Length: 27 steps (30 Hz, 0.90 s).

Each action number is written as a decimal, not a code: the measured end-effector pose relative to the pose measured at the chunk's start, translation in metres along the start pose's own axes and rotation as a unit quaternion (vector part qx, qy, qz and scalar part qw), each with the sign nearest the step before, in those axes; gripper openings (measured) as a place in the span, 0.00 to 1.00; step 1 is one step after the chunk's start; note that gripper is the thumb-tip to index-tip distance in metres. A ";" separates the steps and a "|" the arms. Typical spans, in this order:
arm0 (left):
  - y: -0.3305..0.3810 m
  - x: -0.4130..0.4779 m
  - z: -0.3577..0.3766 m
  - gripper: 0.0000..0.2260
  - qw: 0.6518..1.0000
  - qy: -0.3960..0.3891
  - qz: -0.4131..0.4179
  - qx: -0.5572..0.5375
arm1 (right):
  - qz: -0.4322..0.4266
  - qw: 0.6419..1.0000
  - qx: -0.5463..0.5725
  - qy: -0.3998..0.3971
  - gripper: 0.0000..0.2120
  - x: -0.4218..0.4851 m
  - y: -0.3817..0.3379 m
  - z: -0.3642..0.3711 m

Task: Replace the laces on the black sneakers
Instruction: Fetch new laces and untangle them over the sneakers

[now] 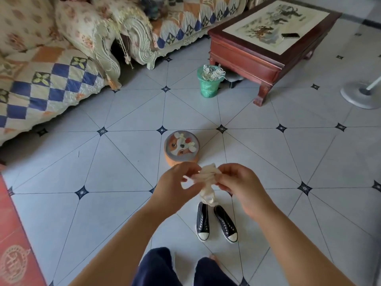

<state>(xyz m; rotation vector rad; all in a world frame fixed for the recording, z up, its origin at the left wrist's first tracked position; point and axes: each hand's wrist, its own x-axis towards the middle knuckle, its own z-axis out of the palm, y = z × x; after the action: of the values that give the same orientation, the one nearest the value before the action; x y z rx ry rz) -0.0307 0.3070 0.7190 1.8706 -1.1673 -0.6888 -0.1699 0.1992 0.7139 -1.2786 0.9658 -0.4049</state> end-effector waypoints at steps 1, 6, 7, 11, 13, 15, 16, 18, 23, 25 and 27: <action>-0.002 0.007 -0.002 0.10 0.999 -0.008 0.013 0.046 | -0.006 1.000 -0.018 0.005 0.07 0.005 -0.001 0.002; -0.022 0.049 -0.015 0.02 0.997 0.022 -0.015 0.076 | 0.026 0.998 -0.040 0.037 0.08 0.039 -0.009 0.021; -0.028 0.059 -0.019 0.04 0.997 0.023 -0.036 0.060 | 0.044 0.998 -0.029 0.039 0.10 0.048 -0.010 0.027; -0.055 0.106 -0.042 0.11 0.983 0.011 -0.158 -0.089 | 0.140 0.970 0.187 0.064 0.07 0.089 -0.014 0.055; -0.071 0.132 -0.059 0.11 0.931 -0.024 -0.238 -0.275 | 0.164 0.944 0.273 0.088 0.07 0.110 -0.019 0.073; -0.086 0.156 -0.079 0.11 0.890 -0.065 -0.278 -0.354 | 0.166 0.933 0.302 0.100 0.07 0.130 -0.025 0.093; -0.095 0.169 -0.089 0.11 0.881 -0.078 -0.290 -0.367 | 0.167 0.931 0.308 0.106 0.08 0.141 -0.028 0.103; -0.108 0.194 -0.106 0.11 0.866 -0.082 -0.317 -0.378 | 0.172 0.922 0.322 0.130 0.08 0.160 -0.034 0.119; -0.117 0.240 -0.115 0.11 0.766 -0.085 -0.409 -0.489 | 0.147 0.884 0.408 0.176 0.05 0.187 -0.047 0.139; -0.111 0.253 -0.110 0.10 0.770 -0.116 -0.395 -0.487 | 0.134 0.888 0.390 0.203 0.07 0.192 -0.051 0.133; -0.106 0.267 -0.103 0.10 0.783 -0.127 -0.386 -0.471 | 0.129 0.903 0.335 0.236 0.08 0.197 -0.056 0.118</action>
<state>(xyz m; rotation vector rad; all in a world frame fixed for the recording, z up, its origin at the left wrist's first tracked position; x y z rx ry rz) 0.2120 0.1270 0.6753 1.2892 0.0014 -1.6472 0.0485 0.1115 0.6893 -0.4161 1.2381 -0.7796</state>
